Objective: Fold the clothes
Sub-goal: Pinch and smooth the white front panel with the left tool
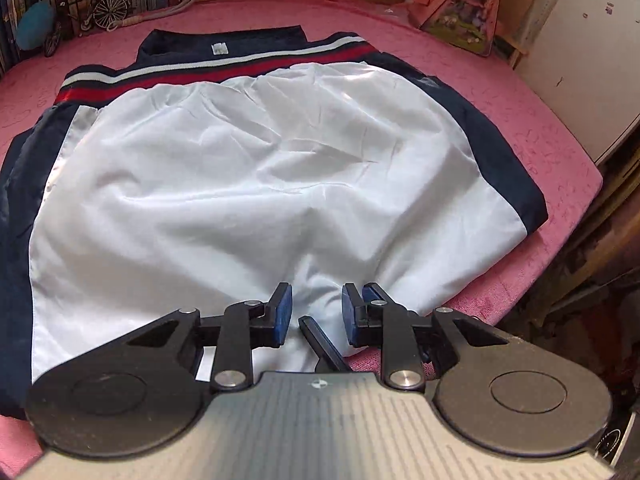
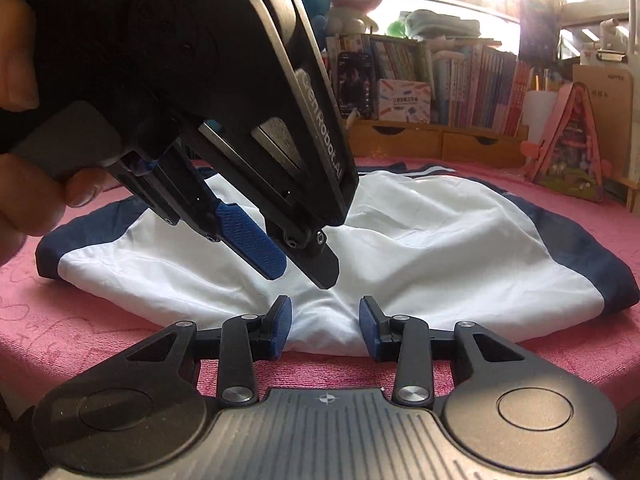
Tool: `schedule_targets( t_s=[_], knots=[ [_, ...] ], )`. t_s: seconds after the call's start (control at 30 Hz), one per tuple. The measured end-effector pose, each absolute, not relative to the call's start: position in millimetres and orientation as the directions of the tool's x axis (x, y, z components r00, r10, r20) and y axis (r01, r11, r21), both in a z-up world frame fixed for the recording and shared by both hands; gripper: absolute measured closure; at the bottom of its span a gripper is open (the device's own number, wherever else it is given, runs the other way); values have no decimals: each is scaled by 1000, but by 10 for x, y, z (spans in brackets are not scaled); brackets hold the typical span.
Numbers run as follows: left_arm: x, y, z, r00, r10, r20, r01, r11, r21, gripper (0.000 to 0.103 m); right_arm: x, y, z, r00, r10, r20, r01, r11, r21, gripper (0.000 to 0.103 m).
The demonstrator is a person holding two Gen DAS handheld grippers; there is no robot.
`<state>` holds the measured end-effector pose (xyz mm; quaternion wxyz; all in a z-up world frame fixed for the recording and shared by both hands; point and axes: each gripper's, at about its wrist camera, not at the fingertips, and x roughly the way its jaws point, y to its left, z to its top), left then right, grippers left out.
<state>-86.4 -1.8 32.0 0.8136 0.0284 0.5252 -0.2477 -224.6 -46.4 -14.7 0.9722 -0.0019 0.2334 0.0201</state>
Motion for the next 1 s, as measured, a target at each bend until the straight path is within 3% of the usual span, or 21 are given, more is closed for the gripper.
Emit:
schedule_targets(
  t_s=[0.23, 0.57, 1.0],
  knots=[
    [-543, -71, 367, 240, -342, -908, 319, 912, -259, 77, -2230, -465, -145, 886, 38, -463, -41, 999, 3, 65],
    [8, -274, 358, 406, -226, -886, 260, 957, -125, 82, -2187, -452, -134, 875, 39, -483, -30, 999, 26, 65],
    [721, -424, 288, 484, -136, -864, 150, 986, -71, 81, -2245, -429, -161, 877, 38, -480, -34, 999, 17, 65]
  ],
)
